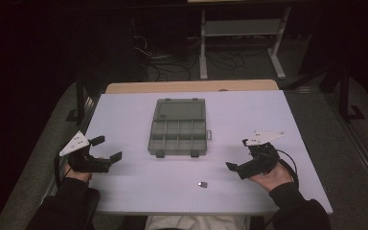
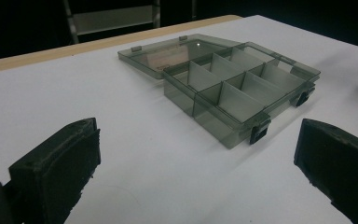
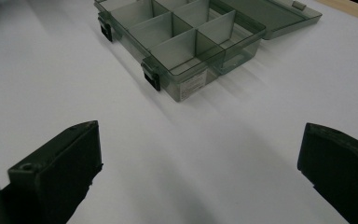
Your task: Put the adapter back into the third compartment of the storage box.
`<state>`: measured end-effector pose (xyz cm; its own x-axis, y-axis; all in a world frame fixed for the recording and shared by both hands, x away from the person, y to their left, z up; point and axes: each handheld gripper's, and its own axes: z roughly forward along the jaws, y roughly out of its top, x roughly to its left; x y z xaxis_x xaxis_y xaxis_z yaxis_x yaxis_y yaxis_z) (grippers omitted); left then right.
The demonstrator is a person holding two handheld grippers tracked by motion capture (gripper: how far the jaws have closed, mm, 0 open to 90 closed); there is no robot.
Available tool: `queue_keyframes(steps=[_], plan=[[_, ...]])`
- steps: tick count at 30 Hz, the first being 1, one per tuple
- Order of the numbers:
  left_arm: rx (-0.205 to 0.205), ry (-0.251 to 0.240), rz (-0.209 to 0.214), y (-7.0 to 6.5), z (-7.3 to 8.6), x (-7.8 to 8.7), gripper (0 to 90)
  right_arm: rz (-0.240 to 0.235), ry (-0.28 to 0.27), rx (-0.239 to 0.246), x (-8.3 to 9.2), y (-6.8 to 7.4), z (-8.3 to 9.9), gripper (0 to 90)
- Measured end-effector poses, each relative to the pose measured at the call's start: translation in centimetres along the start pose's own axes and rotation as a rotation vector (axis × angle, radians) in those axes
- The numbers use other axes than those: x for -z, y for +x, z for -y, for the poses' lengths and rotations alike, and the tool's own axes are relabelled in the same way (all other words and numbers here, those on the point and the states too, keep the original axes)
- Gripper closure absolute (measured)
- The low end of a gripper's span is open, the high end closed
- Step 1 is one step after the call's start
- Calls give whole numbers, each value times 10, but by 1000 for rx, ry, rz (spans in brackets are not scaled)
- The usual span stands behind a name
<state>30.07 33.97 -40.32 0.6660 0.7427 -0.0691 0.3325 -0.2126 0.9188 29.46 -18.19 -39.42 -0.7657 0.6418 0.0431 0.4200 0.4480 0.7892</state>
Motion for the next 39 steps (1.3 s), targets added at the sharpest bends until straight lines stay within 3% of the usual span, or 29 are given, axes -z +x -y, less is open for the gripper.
queue_keyframes(steps=[24,39], plan=[[-1,-3,4,0,0,0,0,-60,54,55,-15,18,-7,0],[-2,0,7,-1,0,-1,0,-110,96,108,-29,37,-11,0]])
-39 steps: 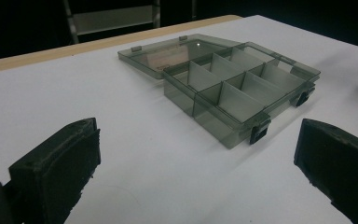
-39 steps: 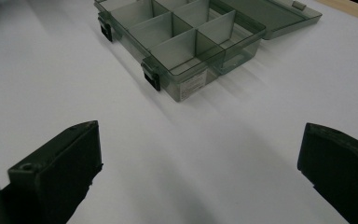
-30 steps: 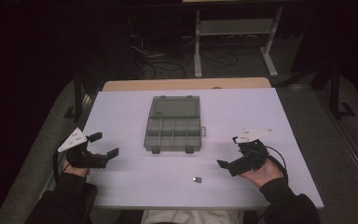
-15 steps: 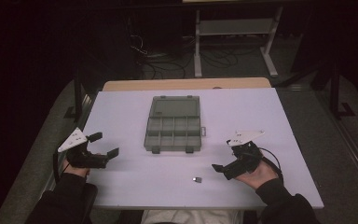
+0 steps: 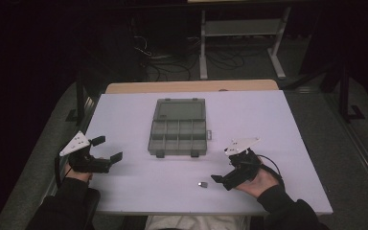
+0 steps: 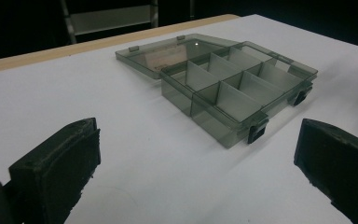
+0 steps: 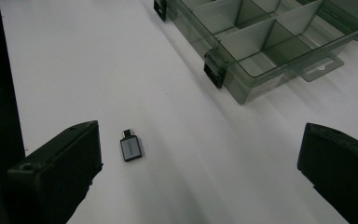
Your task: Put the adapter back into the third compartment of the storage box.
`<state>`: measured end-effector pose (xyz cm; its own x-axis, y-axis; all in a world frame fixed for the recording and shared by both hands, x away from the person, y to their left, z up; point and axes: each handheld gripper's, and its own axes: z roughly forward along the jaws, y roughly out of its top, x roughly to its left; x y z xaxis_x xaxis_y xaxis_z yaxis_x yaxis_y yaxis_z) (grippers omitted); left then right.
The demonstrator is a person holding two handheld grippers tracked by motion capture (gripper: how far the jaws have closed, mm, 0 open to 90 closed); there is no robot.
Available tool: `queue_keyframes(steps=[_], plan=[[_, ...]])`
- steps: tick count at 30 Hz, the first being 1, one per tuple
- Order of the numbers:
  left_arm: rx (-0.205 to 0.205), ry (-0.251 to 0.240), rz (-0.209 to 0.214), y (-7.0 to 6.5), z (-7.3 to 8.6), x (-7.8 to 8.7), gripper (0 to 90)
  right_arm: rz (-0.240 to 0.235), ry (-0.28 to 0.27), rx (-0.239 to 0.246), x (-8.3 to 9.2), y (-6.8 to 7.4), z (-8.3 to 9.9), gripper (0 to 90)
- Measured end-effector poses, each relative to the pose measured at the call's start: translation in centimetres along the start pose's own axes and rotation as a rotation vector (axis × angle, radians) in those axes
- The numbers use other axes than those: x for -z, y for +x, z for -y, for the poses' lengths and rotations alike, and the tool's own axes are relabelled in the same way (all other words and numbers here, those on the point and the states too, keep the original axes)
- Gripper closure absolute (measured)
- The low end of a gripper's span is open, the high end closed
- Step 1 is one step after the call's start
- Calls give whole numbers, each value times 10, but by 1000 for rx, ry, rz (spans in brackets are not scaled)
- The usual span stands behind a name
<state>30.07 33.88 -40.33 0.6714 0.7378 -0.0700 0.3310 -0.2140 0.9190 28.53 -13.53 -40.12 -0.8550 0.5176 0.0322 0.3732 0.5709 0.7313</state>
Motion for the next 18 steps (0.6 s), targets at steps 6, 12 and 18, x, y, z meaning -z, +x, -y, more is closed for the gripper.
queue_keyframes(steps=[6,12,18], plan=[[-1,2,6,0,0,0,0,-26,25,12,-7,5,-2,0],[-1,3,5,0,0,0,0,-47,37,35,-12,11,-4,0],[-1,3,3,0,0,-1,0,-63,56,49,-18,16,-6,0]])
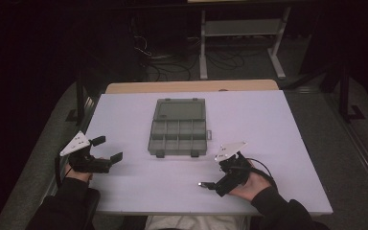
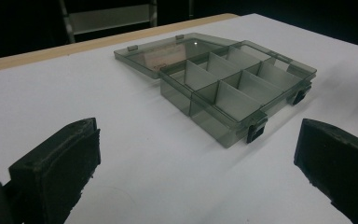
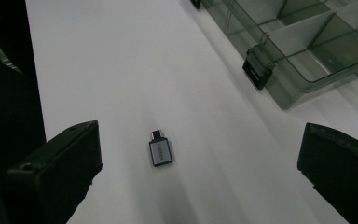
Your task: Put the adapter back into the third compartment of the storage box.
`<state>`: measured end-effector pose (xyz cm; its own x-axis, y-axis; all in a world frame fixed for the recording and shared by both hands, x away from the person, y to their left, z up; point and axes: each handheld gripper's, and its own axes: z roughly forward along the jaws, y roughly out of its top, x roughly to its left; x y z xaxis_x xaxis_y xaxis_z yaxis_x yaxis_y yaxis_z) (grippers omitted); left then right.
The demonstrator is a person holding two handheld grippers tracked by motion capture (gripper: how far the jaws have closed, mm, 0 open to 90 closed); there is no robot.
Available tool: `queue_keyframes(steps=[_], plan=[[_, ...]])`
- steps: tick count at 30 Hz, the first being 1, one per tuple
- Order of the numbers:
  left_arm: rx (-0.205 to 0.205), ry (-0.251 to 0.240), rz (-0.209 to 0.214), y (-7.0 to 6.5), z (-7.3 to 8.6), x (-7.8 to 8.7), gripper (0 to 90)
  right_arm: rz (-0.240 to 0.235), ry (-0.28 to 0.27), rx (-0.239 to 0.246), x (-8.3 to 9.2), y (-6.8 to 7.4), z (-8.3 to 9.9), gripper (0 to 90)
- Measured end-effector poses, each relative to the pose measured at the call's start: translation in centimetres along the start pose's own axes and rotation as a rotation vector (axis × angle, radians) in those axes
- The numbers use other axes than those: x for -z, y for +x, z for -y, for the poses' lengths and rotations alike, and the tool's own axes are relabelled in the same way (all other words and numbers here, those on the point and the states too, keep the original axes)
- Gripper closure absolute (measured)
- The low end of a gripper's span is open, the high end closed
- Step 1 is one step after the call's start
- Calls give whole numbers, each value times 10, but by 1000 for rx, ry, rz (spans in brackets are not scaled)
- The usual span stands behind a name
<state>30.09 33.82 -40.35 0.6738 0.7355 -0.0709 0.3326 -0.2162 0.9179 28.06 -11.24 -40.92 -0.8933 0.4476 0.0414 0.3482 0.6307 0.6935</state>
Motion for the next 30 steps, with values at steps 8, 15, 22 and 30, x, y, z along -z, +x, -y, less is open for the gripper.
queue_keyframes(steps=[8,15,22,30], plan=[[-1,0,0,0,0,0,0,-17,23,19,-6,4,-2,0],[-1,0,-1,0,0,0,0,-30,47,29,-13,8,-2,0],[-1,0,1,0,0,0,0,-49,88,50,-20,11,-3,19],[-1,2,3,0,0,0,0,-89,124,72,-23,13,-3,138]])
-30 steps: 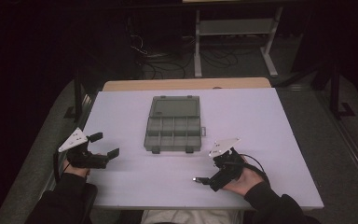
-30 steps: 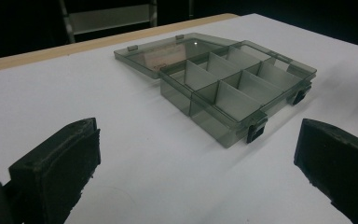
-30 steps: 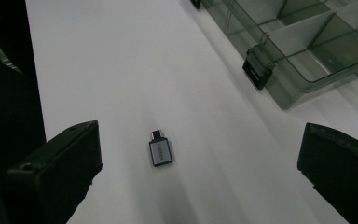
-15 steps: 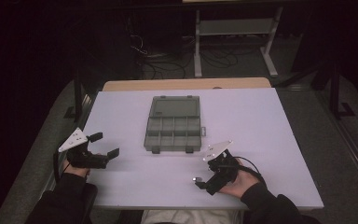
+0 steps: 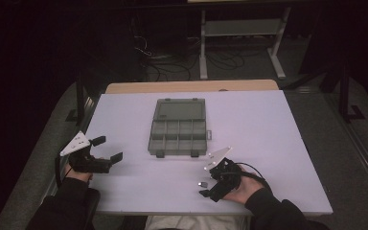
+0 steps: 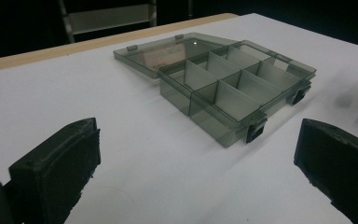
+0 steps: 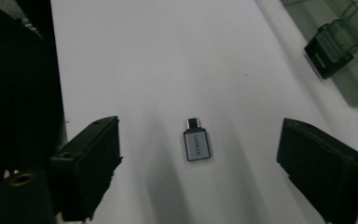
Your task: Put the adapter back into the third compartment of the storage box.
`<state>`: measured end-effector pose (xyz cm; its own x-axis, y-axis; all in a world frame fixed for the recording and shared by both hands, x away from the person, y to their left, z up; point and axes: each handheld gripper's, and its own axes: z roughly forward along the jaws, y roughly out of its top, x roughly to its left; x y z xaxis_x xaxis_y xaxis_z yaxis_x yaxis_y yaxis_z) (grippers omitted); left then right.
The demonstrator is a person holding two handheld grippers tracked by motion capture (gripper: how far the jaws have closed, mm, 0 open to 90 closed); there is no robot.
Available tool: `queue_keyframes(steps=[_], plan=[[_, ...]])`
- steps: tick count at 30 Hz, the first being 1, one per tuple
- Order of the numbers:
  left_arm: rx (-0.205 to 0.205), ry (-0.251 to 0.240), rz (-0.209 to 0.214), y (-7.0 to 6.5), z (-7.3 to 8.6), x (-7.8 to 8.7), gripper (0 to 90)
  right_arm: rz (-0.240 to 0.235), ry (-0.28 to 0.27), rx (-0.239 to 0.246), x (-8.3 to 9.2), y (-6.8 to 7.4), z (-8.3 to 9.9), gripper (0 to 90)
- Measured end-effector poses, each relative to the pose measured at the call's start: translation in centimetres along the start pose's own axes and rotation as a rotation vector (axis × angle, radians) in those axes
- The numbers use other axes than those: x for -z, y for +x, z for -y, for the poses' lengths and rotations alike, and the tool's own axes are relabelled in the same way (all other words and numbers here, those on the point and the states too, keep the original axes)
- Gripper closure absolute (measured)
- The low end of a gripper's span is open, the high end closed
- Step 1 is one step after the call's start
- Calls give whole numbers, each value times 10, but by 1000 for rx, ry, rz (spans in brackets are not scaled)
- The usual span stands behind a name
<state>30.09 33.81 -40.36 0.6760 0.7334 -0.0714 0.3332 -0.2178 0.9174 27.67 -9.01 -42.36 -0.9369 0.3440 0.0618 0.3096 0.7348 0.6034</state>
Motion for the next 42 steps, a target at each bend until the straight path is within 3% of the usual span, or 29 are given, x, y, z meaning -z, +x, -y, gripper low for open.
queue_keyframes(steps=[8,23,32,42], plan=[[-1,1,2,0,0,0,0,-26,27,21,-4,0,0,286],[-3,1,4,0,0,0,0,-13,61,43,-13,-2,0,517],[-1,0,5,0,0,0,0,-12,69,54,-15,-2,0,710],[-3,2,5,0,0,0,0,-22,69,29,-14,-4,-1,751]])
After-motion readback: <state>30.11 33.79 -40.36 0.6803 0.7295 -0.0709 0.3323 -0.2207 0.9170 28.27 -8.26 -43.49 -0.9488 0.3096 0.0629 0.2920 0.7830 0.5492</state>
